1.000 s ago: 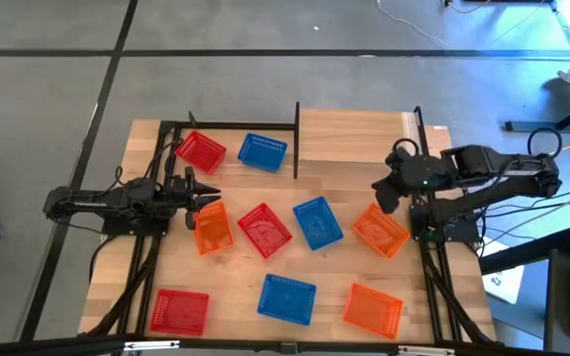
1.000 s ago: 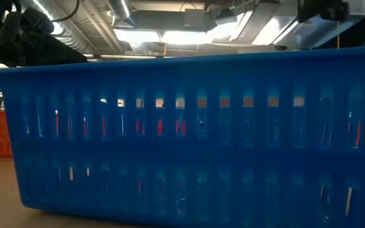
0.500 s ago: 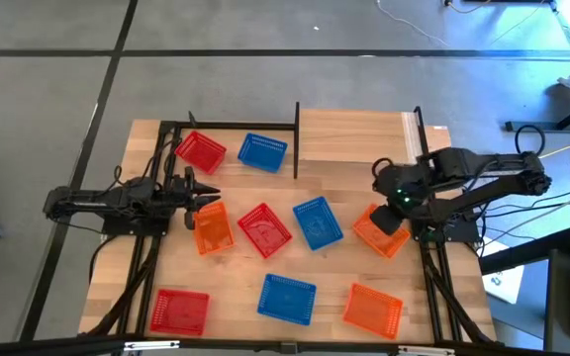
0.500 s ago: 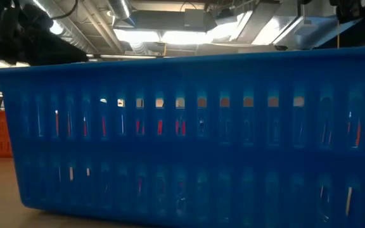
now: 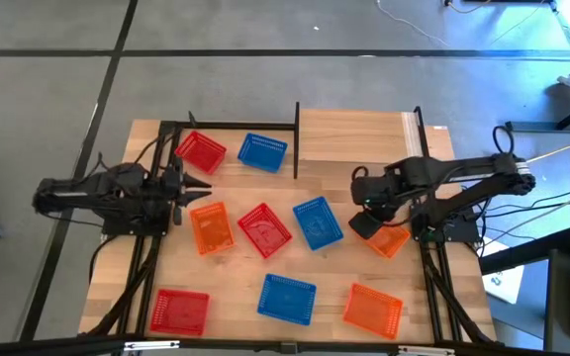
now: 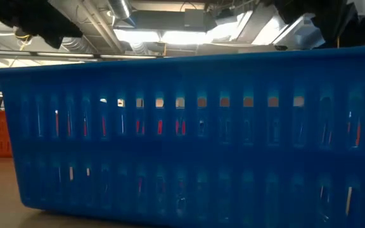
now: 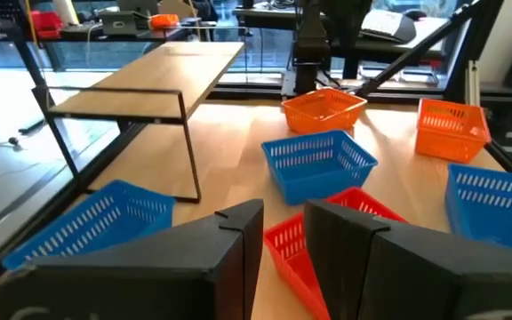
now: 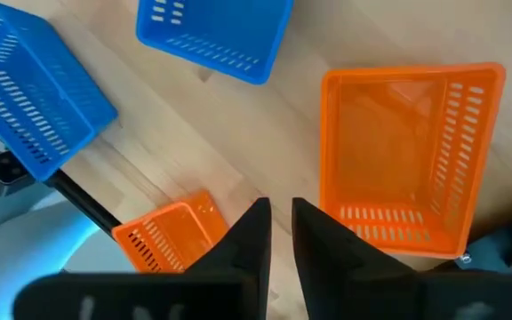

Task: Stack baskets on shelf by color
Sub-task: Put the top right orange bin on the shelf

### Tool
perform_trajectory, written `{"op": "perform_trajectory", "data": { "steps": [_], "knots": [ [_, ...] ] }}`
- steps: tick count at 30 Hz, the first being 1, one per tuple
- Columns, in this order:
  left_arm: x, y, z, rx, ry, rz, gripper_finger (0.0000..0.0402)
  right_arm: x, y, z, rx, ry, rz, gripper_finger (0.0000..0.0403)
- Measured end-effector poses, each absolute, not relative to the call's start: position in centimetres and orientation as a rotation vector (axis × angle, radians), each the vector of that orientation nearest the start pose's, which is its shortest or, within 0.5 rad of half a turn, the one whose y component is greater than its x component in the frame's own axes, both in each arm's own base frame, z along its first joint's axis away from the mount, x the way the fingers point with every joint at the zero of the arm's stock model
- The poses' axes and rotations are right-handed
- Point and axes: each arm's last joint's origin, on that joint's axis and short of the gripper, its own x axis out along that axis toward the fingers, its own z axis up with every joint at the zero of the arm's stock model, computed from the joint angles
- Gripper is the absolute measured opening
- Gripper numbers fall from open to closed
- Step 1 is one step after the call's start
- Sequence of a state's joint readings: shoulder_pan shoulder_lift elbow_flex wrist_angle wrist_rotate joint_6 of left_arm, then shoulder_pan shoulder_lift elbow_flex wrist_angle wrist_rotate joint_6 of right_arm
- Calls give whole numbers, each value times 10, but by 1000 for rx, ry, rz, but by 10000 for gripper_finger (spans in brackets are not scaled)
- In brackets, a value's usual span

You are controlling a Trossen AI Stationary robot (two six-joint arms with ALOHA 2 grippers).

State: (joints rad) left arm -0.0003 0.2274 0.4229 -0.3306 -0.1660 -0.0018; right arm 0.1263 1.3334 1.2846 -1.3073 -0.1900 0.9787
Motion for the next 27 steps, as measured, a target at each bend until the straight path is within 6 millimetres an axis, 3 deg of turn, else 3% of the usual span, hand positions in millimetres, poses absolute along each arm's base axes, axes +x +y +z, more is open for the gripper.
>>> {"op": "perform_trajectory", "data": {
  "steps": [8, 21, 27],
  "knots": [
    [93, 5, 271, 24, 149, 164, 77, 237, 34, 299, 837, 1421, -511, 48],
    [104, 4, 268, 20, 221, 138, 77, 255, 37, 274, 747, 1575, -446, 48],
    [106, 4, 283, 30, 280, 137, 77, 260, 30, 268, 713, 1588, -454, 30]
  ]
}}
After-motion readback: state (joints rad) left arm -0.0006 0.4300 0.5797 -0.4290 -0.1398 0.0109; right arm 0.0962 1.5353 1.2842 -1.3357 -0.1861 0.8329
